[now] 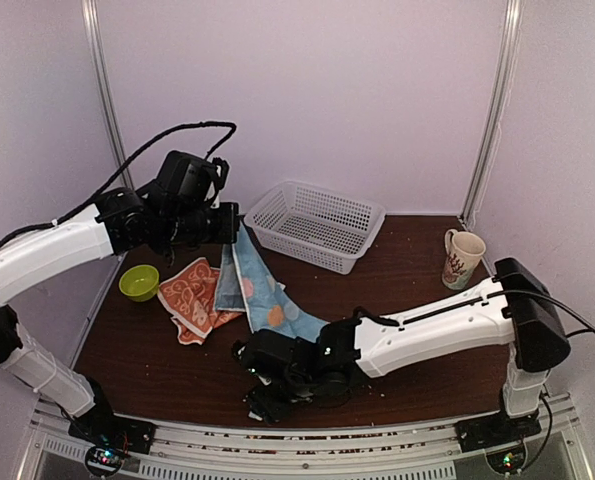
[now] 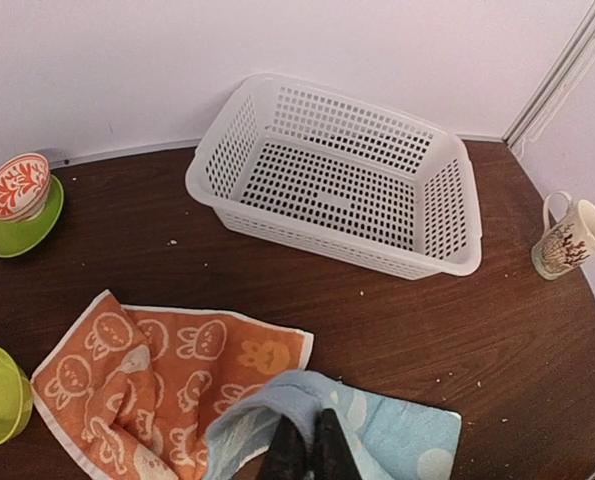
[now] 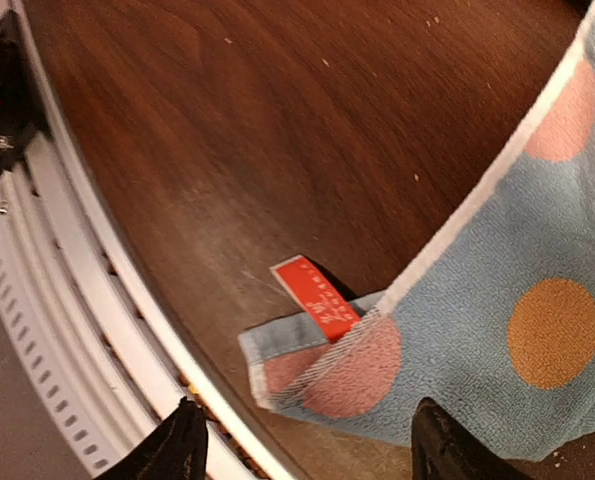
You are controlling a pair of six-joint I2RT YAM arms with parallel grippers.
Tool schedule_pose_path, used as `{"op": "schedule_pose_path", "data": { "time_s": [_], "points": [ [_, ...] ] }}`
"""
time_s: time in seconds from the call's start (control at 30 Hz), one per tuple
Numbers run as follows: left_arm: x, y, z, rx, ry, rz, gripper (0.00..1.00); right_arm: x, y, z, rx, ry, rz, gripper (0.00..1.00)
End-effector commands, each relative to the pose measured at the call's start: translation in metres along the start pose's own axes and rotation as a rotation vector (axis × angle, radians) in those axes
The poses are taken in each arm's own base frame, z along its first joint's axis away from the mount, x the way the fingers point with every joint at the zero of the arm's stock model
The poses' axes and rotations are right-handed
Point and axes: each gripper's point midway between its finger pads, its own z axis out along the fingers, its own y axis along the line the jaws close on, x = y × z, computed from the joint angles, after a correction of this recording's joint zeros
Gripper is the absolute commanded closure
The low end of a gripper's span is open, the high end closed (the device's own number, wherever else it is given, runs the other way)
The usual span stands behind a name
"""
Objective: Roll the towels
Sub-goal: Flatten out the towel at the center of the board.
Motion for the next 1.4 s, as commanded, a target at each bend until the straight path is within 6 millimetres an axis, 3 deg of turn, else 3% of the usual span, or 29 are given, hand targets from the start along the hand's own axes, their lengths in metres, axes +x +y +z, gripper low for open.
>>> {"op": "schedule_pose_path", "data": {
  "time_s": [0.0,0.13,0.2,0.23,0.33,0.47,0.6,0.63,0.73,0.8,0.83,1.03,1.17,1.37],
  "points": [
    [-0.007,0.011,-0.008,-0.038,-0.051,0.005,1.0,0.016,-0.029,0.014,0.178,0.091,0.027,0.28],
    [0.0,0.015,-0.008,-0.044,-0.039,0.004,1.0,0.027,-0.033,0.027,0.224,0.132,0.051,0.31],
    [0.004,0.016,-0.007,-0.043,-0.032,0.005,1.0,0.033,-0.038,0.031,0.245,0.145,0.059,0.37],
    [0.006,0.016,-0.007,-0.042,-0.027,0.006,1.0,0.036,-0.041,0.032,0.26,0.15,0.061,0.42],
    [0.01,0.017,-0.007,-0.037,-0.02,0.01,1.0,0.035,-0.058,0.024,0.298,0.121,0.087,0.73],
    [0.017,0.016,-0.012,-0.004,-0.004,0.028,1.0,0.03,-0.111,-0.015,0.371,0.052,0.16,1.0],
    [0.032,0.01,-0.014,0.063,0.02,0.026,1.0,0.039,-0.186,-0.08,0.491,-0.018,0.216,1.0],
    [0.037,0.01,-0.012,0.073,0.03,0.014,1.0,0.041,-0.205,-0.094,0.529,-0.028,0.236,1.0],
    [0.06,0.009,-0.002,0.097,0.065,-0.055,1.0,0.052,-0.251,-0.121,0.602,-0.036,0.312,0.6],
    [0.073,0.011,0.008,0.095,0.08,-0.116,1.0,0.056,-0.264,-0.129,0.614,-0.05,0.35,0.37],
    [0.079,0.012,0.014,0.088,0.09,-0.149,1.0,0.057,-0.266,-0.132,0.611,-0.064,0.362,0.33],
    [0.11,0.022,0.045,-0.009,0.162,-0.235,1.0,0.064,-0.246,-0.112,0.427,-0.139,0.464,0.31],
    [0.113,0.025,0.054,-0.066,0.198,-0.223,1.0,0.072,-0.232,-0.097,0.317,-0.167,0.535,0.32],
    [0.109,0.025,0.054,-0.071,0.188,-0.205,1.0,0.092,-0.211,-0.099,0.28,-0.153,0.539,0.27]
  ]
}}
